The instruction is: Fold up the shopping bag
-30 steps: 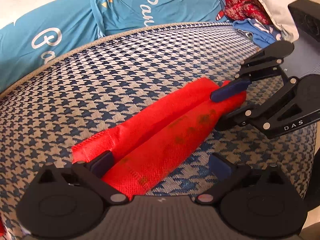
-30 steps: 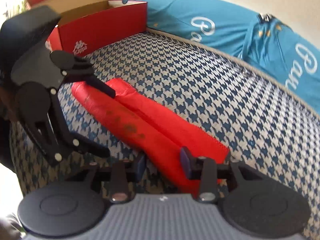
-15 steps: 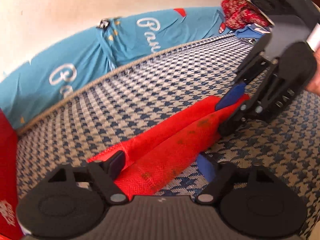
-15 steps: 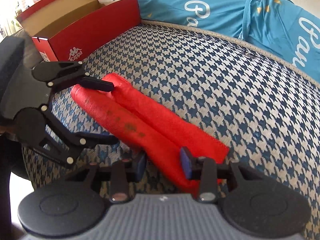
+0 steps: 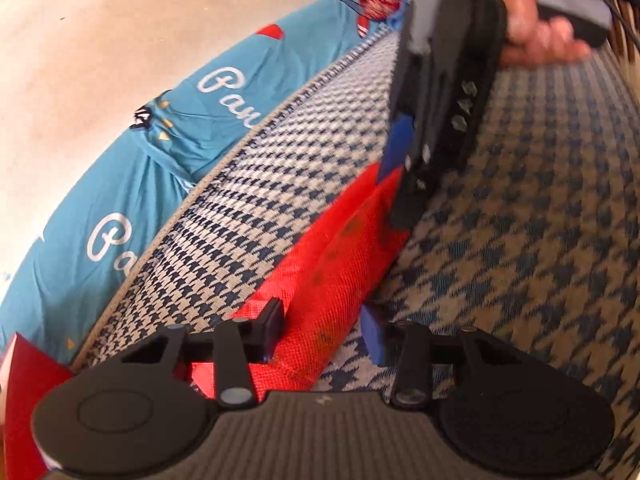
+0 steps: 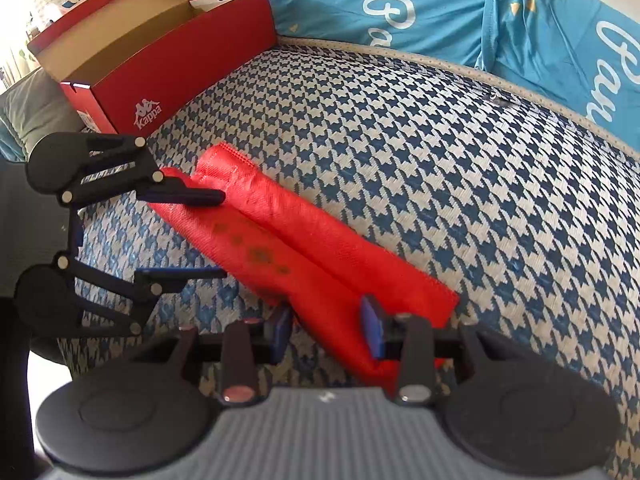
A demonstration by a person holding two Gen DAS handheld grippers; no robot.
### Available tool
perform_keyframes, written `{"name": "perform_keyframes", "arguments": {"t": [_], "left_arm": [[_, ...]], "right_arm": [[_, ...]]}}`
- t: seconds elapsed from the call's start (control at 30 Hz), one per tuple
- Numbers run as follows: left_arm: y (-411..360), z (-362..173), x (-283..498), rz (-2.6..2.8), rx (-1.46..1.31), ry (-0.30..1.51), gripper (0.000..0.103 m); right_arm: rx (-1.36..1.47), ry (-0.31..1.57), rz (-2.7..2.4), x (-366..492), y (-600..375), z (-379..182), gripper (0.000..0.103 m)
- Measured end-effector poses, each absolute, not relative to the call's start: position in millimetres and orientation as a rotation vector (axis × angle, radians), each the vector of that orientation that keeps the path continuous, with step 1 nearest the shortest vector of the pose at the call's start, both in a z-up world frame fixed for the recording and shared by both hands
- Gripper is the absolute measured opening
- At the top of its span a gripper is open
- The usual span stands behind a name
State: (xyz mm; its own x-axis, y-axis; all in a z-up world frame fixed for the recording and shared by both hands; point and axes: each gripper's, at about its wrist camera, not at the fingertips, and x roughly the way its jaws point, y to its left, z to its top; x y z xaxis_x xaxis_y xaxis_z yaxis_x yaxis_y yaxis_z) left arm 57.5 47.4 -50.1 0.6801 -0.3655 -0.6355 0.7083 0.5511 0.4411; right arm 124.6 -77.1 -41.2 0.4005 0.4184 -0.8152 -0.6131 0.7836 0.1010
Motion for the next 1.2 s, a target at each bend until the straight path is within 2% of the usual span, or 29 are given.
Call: {"name": "perform_keyframes", "arguments": {"t": [0.27,0.4,0.6,0.87,1.03,1.2], "left_arm": [[61,-37,91,-0.795,0.532,0.677,0.038],[66,-32,106,-0.883,0.508,0.733,0.038],[66,-32,121,-0.958,0.509,0.786,0.038],[62,-28,139,-1.021,0.518,0.855,0.039],[60,-28,153,-1.037,0.489,0.913,0.039],[63,-26,154,-1.015,0.452,0.904,0.042]], "right_arm": [[-0.398,0.839,0.675,106,-63,-39,0.038],[-0.509,0.757,0.676,92,-54,-40,0.043],[-0.645,0.609,0.732,72,-38,-38,0.042],[-0.79,0.527,0.749,66,-15,-51,0.041],[-0.733,0.56,0.75,74,-12,-53,0.035],[-0.523,0.646,0.758,97,-30,-46,0.03]]}}
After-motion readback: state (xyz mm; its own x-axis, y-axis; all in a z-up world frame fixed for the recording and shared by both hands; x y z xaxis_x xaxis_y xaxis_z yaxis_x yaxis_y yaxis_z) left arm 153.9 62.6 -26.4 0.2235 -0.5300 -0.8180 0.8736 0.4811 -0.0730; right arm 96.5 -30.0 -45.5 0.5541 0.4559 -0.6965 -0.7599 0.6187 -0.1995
